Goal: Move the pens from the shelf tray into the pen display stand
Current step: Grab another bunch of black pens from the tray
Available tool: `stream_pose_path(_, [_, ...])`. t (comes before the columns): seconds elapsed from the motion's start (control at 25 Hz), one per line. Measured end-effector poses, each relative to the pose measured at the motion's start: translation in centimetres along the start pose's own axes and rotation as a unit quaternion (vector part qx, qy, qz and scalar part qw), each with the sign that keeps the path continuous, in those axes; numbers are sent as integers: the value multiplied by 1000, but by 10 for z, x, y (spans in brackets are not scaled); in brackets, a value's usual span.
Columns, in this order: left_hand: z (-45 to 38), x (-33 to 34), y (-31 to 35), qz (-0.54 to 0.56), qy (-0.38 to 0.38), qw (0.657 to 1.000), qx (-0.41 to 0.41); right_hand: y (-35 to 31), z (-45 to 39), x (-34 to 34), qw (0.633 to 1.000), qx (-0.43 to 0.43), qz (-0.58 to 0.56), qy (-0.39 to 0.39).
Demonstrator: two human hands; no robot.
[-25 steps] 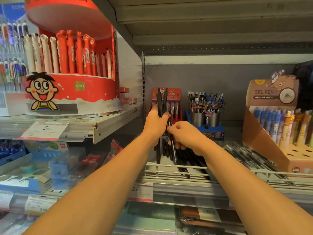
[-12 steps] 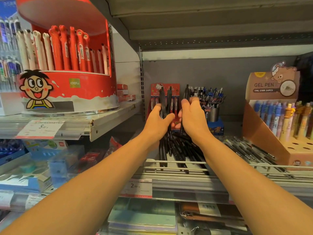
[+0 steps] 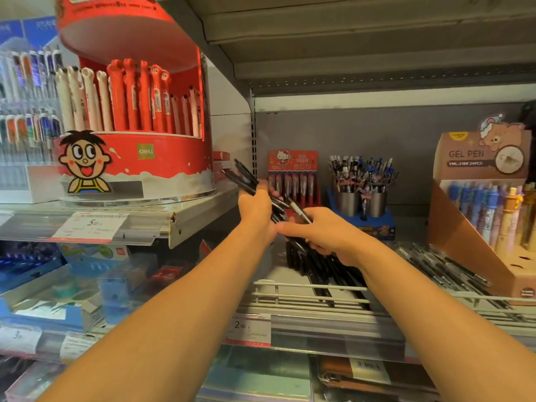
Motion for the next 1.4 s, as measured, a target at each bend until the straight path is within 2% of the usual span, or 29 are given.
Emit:
stream_pose_path(0.12, [2, 4, -10, 28, -13, 998, -50, 2, 0, 6, 999, 20, 9, -39])
stream_pose_path(0.4, [8, 23, -10, 30, -68, 995, -70, 19, 1, 19, 983, 111, -58, -135])
stream_pose_path(0.56, [8, 22, -9, 70, -62, 991, -91, 15, 2, 20, 979, 102, -90, -153])
stream_pose_path(0.68, [6, 21, -6, 57, -66, 994, -71, 20, 1, 21, 970, 134, -116, -166])
stream_pose_path(0.84, [-1, 9, 1, 21, -27, 999, -23, 36, -1, 13, 969, 182, -103, -134])
stream_pose_path(0.96, [-8, -1, 6, 38, 9, 999, 4, 41, -8, -8, 974, 181, -134, -29])
stream_pose_path(1.04, [-4, 3, 6, 23, -24, 999, 19, 35, -12, -28, 971, 133, -189, 55])
stream_pose_path(1.12, [7, 15, 0, -67, -103, 992, 26, 23, -12, -38, 968, 68, -226, 85])
stream_pose_path(1.24, [29, 36, -16, -146, -230, 962, -19, 12, -11, -31, 971, 26, -234, 48])
stream_pose_path(1.4, [35, 34, -32, -167, -288, 936, -116, 12, -8, -18, 978, 40, -202, -17])
Point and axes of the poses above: each hand's wrist, its own z-axis away from the middle knuckle, its own x-axis out of the palm, y = z × x, the point moved 10 cm from there along -z, towards the middle knuckle, and after that the axes turned 12 degrees about x, right-handed, at the moved point
